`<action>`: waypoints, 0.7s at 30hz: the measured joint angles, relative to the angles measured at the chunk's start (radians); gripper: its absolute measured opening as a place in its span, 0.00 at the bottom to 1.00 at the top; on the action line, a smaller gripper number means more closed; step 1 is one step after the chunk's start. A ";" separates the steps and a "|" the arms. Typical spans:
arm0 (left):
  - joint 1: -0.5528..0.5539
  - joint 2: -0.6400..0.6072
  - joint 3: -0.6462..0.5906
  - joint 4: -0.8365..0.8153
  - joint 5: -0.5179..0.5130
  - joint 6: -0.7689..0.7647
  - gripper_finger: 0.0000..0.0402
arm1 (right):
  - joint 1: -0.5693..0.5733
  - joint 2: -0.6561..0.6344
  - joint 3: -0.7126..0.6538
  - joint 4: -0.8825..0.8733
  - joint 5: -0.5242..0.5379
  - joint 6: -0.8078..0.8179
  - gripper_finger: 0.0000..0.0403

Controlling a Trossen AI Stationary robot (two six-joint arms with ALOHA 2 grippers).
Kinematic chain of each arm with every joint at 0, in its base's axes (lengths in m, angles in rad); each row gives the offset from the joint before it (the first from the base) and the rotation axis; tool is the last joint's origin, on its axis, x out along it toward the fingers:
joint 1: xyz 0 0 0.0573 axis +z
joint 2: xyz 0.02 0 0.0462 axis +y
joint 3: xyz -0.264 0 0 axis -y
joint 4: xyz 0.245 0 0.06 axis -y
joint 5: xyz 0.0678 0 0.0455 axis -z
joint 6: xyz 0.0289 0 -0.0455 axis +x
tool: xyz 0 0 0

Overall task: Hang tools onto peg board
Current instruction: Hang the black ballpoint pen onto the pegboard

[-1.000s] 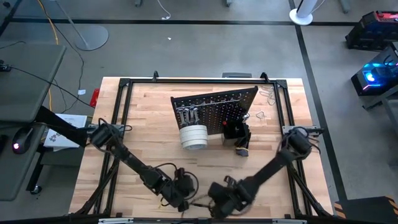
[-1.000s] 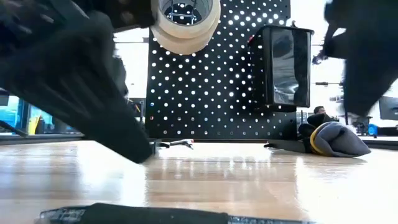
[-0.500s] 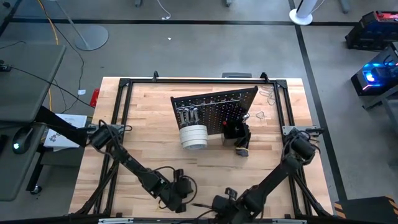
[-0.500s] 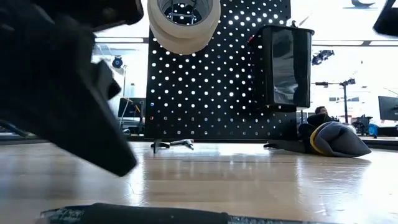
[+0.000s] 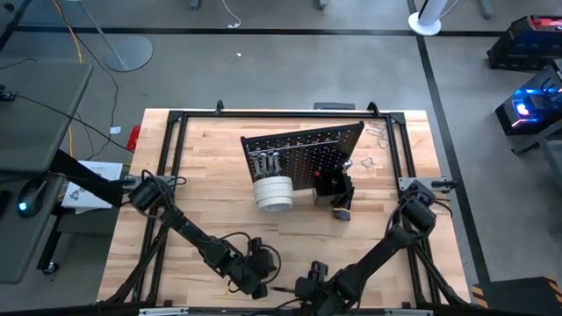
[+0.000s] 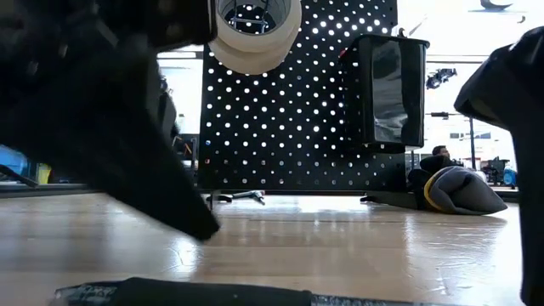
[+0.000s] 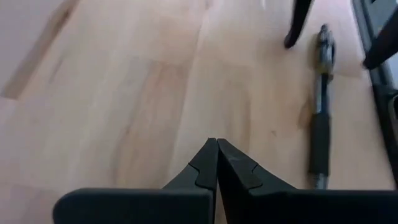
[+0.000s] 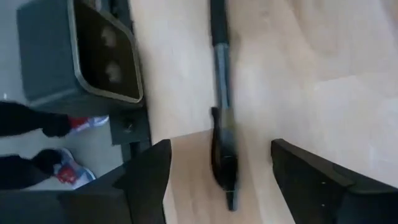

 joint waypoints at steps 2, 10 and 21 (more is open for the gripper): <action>-0.006 0.021 0.000 0.006 -0.001 -0.034 0.00 | 0.004 0.026 0.001 -0.009 -0.017 -0.020 0.65; -0.031 0.056 0.002 0.066 -0.018 -0.091 0.00 | 0.032 0.054 0.010 -0.102 -0.023 -0.029 0.21; -0.019 -0.052 -0.002 -0.004 -0.039 -0.041 0.00 | 0.022 0.054 0.010 -0.113 -0.046 -0.108 0.06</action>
